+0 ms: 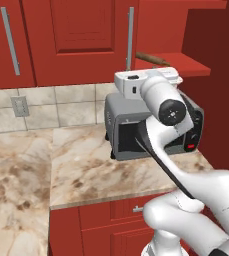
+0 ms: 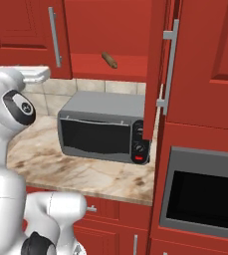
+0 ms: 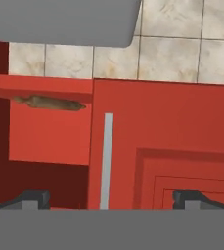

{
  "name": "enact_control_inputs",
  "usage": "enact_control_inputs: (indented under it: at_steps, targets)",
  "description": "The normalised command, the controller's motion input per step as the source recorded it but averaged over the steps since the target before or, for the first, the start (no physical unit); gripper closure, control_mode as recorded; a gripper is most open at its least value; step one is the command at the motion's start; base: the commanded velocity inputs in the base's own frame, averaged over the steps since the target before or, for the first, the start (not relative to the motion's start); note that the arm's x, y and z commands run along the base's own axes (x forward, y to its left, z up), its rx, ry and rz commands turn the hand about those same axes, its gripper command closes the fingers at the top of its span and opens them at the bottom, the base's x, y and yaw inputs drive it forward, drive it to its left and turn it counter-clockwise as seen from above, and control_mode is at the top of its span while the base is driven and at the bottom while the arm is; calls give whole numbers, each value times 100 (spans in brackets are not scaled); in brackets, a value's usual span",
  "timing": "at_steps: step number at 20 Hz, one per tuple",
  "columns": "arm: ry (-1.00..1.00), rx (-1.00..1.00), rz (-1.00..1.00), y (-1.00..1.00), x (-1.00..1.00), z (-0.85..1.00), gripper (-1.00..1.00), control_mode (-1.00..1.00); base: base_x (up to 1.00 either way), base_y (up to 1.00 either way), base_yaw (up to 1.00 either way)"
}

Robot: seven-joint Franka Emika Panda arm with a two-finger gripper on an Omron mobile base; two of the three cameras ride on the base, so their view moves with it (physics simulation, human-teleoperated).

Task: Open the cabinet, retrieve the rolling pin, and place it next to the meat on the cutting board to prepare for tenderizing.

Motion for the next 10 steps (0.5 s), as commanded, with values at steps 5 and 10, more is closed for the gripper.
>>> enact_control_inputs:
  at_steps: [5, 10]
  targets:
    - [0, -1, 0, 0, 47, 24, -100, -100, 0, 0, 0]
    - [0, 0, 0, 0, 42, 9, -100, -100, 0, 0, 0]
